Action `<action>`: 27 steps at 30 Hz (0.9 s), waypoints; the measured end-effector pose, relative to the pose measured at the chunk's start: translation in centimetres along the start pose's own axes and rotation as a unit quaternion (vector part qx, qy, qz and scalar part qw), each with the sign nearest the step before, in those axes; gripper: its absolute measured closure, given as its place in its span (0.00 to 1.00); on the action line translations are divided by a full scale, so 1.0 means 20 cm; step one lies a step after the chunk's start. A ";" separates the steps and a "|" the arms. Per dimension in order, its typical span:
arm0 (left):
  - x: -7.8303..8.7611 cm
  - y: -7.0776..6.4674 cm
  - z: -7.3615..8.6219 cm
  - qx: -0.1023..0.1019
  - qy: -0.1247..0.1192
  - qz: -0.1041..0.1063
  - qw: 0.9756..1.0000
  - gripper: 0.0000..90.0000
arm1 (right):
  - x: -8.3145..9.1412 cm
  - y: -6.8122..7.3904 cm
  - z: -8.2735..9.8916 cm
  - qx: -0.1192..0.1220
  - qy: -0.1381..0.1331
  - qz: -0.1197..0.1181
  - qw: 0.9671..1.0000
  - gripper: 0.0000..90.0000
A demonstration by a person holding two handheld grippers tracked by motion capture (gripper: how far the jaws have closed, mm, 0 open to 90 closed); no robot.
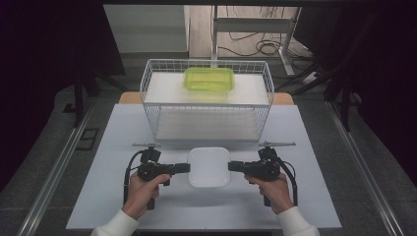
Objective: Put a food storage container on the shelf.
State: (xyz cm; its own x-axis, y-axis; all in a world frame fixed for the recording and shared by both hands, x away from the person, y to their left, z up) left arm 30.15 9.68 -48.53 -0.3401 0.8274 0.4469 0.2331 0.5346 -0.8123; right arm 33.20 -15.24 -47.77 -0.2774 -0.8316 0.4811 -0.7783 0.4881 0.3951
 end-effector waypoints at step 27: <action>0.10 -0.19 -0.17 -0.034 -0.024 0.008 0.999 0.89 | 0.10 0.05 -0.23 0.037 -0.035 0.002 0.999 0.86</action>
State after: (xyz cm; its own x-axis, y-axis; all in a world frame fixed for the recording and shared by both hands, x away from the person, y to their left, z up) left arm 31.65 9.85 -43.30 -0.3785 0.8274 0.4148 0.2990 0.5334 -0.7913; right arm 34.44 -15.17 -42.75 -0.3167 -0.8477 0.4255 -0.8163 0.4721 0.3329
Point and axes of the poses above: each handheld gripper's, and its own axes: x roughly backward along the jaws, z roughly out of its underside, y roughly to its left, the point moved 6 cm from there along -x, roughly forward along the jaws, and after that the axes turned 15 degrees about x, right-handed, at the moved point
